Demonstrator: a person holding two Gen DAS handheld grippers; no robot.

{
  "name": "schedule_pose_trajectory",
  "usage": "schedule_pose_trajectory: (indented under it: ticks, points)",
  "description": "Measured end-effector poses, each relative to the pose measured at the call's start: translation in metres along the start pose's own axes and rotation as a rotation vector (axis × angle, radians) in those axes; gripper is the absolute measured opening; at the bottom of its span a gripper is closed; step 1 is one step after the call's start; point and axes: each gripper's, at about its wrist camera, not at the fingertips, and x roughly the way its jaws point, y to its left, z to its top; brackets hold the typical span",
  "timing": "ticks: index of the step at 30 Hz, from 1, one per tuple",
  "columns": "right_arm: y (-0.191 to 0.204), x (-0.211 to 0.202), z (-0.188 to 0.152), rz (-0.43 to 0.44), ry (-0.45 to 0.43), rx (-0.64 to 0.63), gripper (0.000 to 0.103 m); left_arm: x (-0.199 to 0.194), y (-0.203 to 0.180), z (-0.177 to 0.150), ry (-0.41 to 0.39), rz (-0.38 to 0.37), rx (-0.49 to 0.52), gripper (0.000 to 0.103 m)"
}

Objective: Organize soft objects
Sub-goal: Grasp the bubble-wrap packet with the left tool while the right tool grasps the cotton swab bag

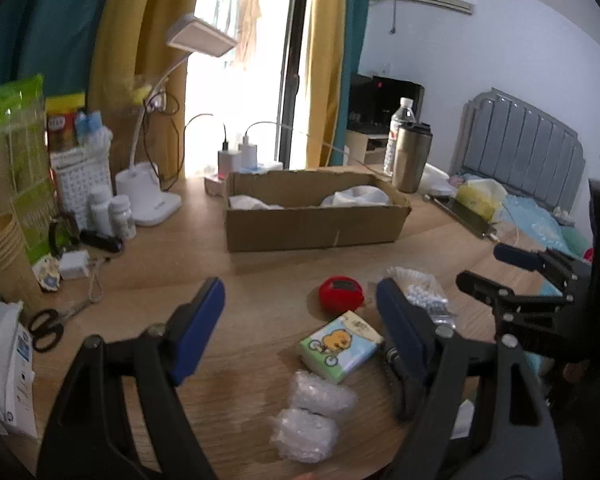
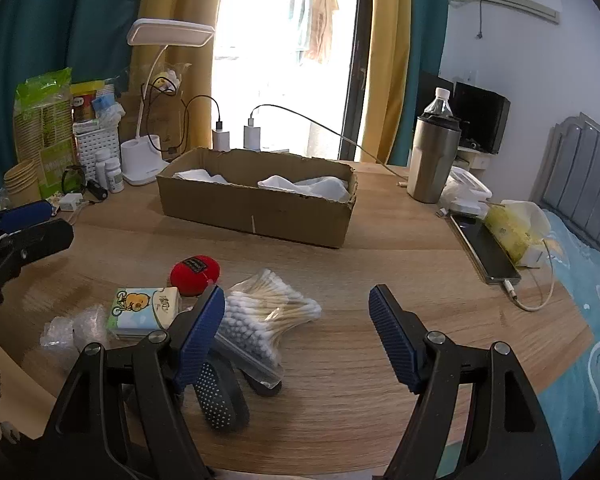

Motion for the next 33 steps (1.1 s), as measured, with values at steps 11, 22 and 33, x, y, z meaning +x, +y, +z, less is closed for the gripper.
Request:
schedule_pose_trajectory:
  ticks: [11,22,33]
  points:
    - [0.006,0.022,-0.004,0.046,0.051,0.025,0.078,0.007,-0.005,-0.024,0.056,-0.045,0.01,0.08]
    - [0.015,0.053,-0.005,0.101,0.124,0.045,0.078,0.025,-0.001,-0.047,0.17,-0.08,-0.031,0.08]
    - [0.012,0.068,-0.007,0.11,0.164,0.085,0.078,0.035,0.004,-0.062,0.252,-0.058,-0.057,0.079]
